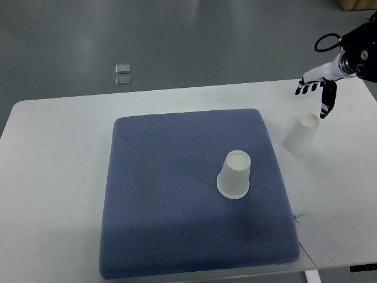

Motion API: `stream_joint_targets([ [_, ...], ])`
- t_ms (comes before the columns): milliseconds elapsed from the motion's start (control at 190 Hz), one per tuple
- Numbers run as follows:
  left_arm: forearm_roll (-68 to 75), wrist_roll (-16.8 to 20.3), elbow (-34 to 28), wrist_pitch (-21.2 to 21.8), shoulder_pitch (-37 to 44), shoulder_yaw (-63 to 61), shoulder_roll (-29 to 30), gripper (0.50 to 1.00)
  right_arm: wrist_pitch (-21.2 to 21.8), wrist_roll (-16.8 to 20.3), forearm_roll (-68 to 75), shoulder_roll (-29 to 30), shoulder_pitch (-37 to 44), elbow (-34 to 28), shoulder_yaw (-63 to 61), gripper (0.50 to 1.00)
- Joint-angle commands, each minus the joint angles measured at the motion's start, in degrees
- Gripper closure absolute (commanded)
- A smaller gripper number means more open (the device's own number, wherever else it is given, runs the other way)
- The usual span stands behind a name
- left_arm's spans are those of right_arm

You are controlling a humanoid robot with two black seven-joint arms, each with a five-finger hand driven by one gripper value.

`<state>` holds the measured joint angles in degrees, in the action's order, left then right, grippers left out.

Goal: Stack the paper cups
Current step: 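Reach the right hand over the second white paper cup, then lower the right hand around the cup and close fingers on it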

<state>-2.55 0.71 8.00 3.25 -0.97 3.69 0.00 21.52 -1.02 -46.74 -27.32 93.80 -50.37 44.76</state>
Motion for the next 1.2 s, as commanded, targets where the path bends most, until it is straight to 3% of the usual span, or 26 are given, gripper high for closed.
stream_joint_targets([
  [0,0.0,-0.01,0.0,0.0,0.01,0.0,0.0,0.5,-1.3,0.14,-0.02,0.07,-1.07,0.18,-0.03,0.587],
  [625,0.0,-0.01,0.0,0.0,0.01,0.0,0.0,0.5,-7.72,0.31,0.77,1.13,-7.58,2.12,-0.64,0.591],
  [1192,0.0,-0.01,0.0,0.0,0.01,0.0,0.0,0.5,-8.68,0.31,0.77,2.44,-10.39,3.88,-0.82,0.599],
])
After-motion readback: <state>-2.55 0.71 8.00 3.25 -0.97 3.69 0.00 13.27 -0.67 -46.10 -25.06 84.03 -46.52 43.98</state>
